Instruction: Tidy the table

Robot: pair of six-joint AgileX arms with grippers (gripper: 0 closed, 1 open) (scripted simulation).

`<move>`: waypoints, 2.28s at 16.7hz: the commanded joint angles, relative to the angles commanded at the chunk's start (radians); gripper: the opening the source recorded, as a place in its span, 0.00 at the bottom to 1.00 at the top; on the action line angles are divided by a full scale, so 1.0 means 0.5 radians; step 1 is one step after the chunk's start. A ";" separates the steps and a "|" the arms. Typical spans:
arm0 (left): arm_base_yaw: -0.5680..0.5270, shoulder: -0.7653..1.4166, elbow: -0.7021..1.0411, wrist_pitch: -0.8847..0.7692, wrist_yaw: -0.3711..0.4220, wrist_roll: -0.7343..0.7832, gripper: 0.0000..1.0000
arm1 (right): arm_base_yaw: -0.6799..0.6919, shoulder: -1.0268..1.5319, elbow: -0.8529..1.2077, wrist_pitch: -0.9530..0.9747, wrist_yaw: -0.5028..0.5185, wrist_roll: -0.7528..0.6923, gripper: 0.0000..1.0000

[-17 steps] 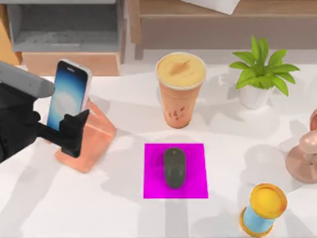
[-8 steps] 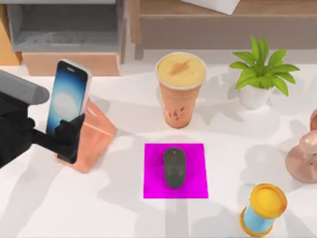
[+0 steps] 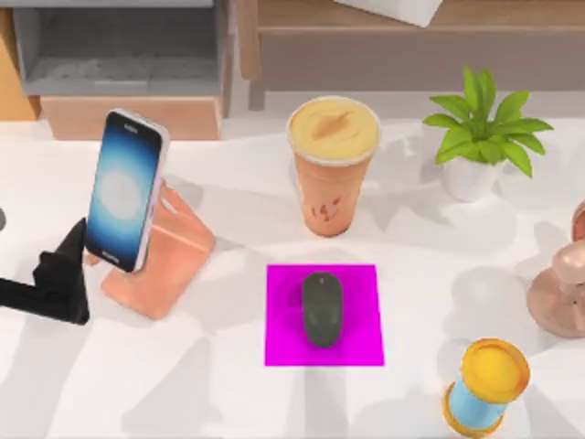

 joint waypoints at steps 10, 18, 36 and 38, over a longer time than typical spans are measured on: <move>0.263 -1.077 -0.460 -0.075 -0.217 -0.130 1.00 | 0.000 0.000 0.000 0.000 0.000 0.000 1.00; 0.266 -1.087 -0.465 -0.075 -0.220 -0.131 1.00 | 0.061 0.060 0.044 0.059 0.044 0.007 1.00; 0.266 -1.087 -0.465 -0.075 -0.220 -0.131 1.00 | 1.810 3.645 1.180 1.915 1.453 -0.004 1.00; 0.266 -1.087 -0.465 -0.075 -0.220 -0.131 1.00 | 1.855 4.010 1.360 2.169 1.604 -0.004 1.00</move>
